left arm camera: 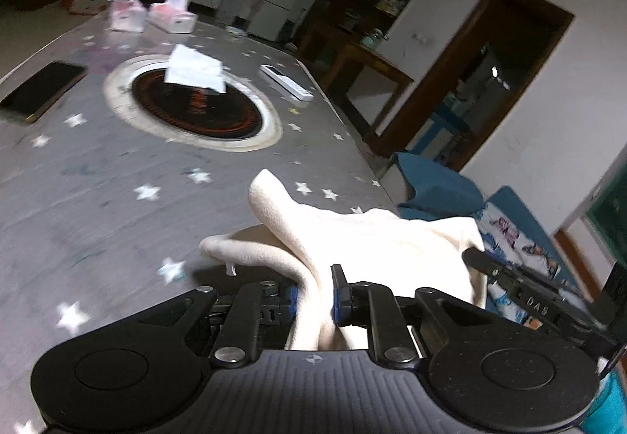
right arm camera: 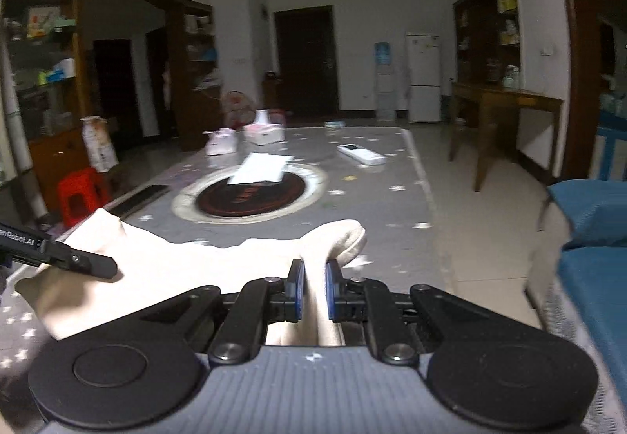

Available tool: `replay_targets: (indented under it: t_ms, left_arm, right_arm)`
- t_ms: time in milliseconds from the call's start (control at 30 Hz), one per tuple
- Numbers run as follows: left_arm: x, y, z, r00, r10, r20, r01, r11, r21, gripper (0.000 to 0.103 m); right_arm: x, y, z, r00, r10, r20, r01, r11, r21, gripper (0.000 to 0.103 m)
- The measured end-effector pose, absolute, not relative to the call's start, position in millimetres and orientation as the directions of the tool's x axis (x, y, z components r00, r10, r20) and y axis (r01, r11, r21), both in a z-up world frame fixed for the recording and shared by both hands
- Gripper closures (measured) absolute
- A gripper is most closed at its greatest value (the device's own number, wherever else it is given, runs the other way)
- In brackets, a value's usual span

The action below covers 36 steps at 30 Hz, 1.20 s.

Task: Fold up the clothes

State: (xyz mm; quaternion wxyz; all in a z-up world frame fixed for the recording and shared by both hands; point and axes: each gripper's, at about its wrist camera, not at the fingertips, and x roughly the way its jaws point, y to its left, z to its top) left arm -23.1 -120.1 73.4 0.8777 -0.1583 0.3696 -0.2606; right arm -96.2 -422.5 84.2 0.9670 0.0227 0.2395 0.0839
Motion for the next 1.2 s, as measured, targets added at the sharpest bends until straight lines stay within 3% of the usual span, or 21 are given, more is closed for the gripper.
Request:
replay_targets:
  t_ms: [467, 733, 867, 1033, 1200]
  left_arm:
    - [23.4, -182.8, 36.9, 0.542, -0.530, -0.652, 0.383, 0.847, -0.370, 0.085]
    - [25.3, -172.6, 30.7, 0.578, -0.448, -0.682, 0.352, 0.891, -0.287, 0.061]
    - [11.5, -166.2, 39.7, 0.607, -0.459, -0.648, 0.374, 0.885, -0.277, 0.062]
    - [-19.8, -171.5, 46.1, 0.598, -0.525, -0.605, 0.472, 0.841, -0.264, 0.063]
    - [-29.5, -179.5, 33.1, 0.578, -0.525, -0.625, 0.503, 0.832, -0.233, 0.064]
  right_arm:
    - [-60.2, -468.1, 48.9, 0.846, 0.040, -0.532, -0.013, 0.998, 0.054, 0.093]
    - [-61.2, -482.6, 29.2, 0.820, 0.014, -0.572, 0.027, 0.998, 0.063, 0.088]
    - [-81.7, -474.1, 37.4, 0.836, 0.049, -0.546, -0.018, 0.998, 0.062, 0.075]
    - [-112.7, -457.1, 35.2, 0.840, 0.130, -0.526, -0.094, 0.991, 0.095, 0.075]
    - [-122.9, -456.0, 20.3, 0.821, 0.149, -0.550, -0.087, 0.987, 0.138, 0.075]
